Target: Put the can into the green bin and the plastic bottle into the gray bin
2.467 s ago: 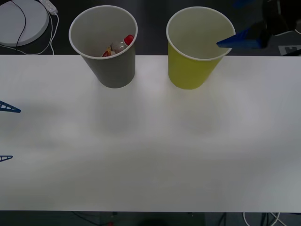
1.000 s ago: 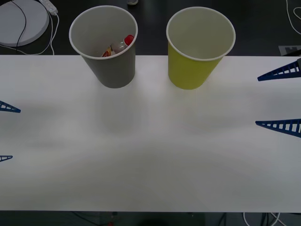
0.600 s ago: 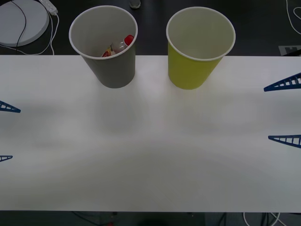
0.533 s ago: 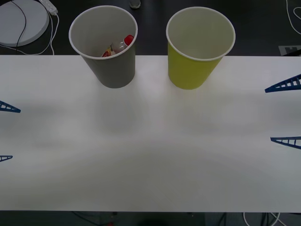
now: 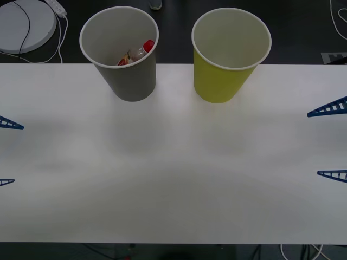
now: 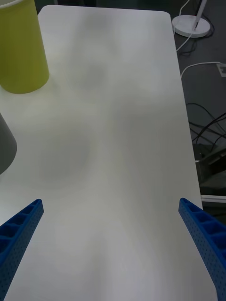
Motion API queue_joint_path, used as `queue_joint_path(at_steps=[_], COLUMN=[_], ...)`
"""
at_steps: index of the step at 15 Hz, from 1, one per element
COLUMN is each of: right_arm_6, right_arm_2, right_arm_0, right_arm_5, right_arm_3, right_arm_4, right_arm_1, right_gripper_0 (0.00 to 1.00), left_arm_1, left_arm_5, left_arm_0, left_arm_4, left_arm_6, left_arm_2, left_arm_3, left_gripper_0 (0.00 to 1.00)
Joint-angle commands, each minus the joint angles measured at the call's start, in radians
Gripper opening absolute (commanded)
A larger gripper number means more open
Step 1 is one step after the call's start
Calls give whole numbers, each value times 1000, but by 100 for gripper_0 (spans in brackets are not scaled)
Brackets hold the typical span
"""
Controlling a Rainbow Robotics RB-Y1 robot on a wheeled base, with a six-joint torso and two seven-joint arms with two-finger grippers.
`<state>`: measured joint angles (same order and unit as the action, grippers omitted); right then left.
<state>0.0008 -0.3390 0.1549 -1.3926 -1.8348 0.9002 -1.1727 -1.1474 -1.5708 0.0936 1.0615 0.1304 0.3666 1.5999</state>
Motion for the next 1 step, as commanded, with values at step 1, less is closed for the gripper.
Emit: queue_joint_path(at_steps=[1], right_arm_6=[-5], right_arm_2=[6], right_arm_0=[0], right_arm_5=[0], right_arm_3=[-1], right_arm_4=[0], right_arm_1=[2], right_gripper_0=[100], left_arm_1=[0], left_arm_5=[0], left_arm_0=[0], left_arm_4=[0], left_arm_6=[0], left_arm_2=[0], left_arm_3=[0], left_gripper_0=[100])
